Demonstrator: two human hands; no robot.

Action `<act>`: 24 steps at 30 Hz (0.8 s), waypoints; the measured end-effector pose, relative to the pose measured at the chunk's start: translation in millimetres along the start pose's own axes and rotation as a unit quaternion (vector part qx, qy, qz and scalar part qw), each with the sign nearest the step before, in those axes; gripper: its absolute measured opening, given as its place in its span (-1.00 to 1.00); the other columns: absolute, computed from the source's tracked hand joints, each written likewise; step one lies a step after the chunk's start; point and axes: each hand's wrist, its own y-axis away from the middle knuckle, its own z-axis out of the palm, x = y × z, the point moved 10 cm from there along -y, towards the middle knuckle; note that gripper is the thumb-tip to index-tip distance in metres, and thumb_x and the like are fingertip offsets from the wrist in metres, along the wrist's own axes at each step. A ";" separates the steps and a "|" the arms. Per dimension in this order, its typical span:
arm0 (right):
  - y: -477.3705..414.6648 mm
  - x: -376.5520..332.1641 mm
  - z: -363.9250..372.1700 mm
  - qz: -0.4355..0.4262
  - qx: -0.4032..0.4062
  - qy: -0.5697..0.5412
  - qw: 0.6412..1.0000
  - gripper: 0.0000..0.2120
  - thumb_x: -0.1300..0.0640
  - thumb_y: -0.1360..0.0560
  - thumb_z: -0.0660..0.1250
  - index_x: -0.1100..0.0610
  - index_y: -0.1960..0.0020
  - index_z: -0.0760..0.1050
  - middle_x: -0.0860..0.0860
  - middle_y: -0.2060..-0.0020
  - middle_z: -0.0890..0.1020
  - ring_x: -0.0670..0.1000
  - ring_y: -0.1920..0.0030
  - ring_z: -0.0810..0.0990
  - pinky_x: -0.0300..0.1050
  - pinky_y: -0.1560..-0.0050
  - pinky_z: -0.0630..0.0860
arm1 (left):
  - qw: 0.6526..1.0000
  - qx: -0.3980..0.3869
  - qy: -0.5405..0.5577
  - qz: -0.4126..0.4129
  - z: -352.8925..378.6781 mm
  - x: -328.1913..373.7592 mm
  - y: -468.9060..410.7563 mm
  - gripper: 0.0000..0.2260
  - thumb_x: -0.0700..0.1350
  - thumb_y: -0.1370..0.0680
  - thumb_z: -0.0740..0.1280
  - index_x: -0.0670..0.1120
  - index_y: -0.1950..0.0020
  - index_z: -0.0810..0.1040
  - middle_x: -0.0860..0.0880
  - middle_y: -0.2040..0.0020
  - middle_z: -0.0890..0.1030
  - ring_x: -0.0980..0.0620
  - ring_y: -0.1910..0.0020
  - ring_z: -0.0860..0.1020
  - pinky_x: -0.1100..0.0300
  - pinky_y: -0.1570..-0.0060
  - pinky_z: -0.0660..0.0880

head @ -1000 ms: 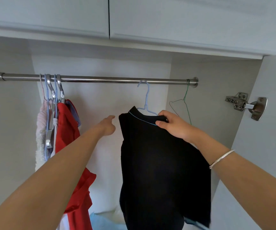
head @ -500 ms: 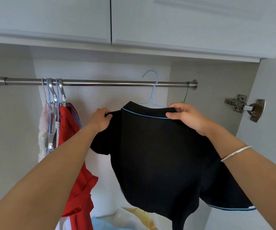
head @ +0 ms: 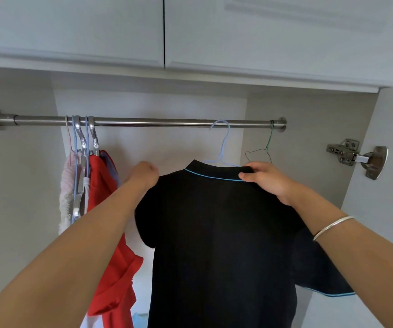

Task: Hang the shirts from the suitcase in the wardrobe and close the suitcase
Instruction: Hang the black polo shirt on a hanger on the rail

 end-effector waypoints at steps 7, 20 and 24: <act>-11.8 -24.5 73.9 0.023 -0.003 -0.119 0.993 -0.83 0.17 -0.55 0.31 0.18 -0.11 0.55 0.12 0.05 0.64 0.07 0.07 0.60 -0.12 0.10 0.51 | 0.980 -0.155 0.108 0.058 48.6 85.8 49.8 -0.68 0.07 -0.61 0.15 -0.13 0.06 0.55 -0.06 0.18 0.61 0.04 0.34 0.56 0.24 0.32 0.45; -45.2 -117.7 151.0 -0.079 -0.011 -0.187 0.979 -0.72 0.38 -0.53 0.14 0.24 -0.13 0.55 0.09 0.09 0.61 -0.05 0.18 0.56 -0.29 0.27 0.47 | 0.944 -0.134 0.299 -0.049 -12.9 40.5 44.5 -0.62 0.06 -0.57 0.28 -0.14 -0.29 0.49 -0.18 -0.12 0.61 -0.09 0.02 0.65 0.14 0.11 0.64; -49.2 -136.7 184.5 -0.090 -0.062 -0.165 0.980 -0.67 0.36 -0.55 0.09 0.21 -0.20 0.53 0.10 0.02 0.63 0.02 0.10 0.59 -0.24 0.24 0.51 | 0.934 -0.109 0.331 -0.083 -30.6 19.0 40.9 -0.69 -0.02 -0.60 0.25 -0.15 -0.27 0.50 -0.19 -0.12 0.62 -0.10 -0.02 0.65 0.13 0.05 0.63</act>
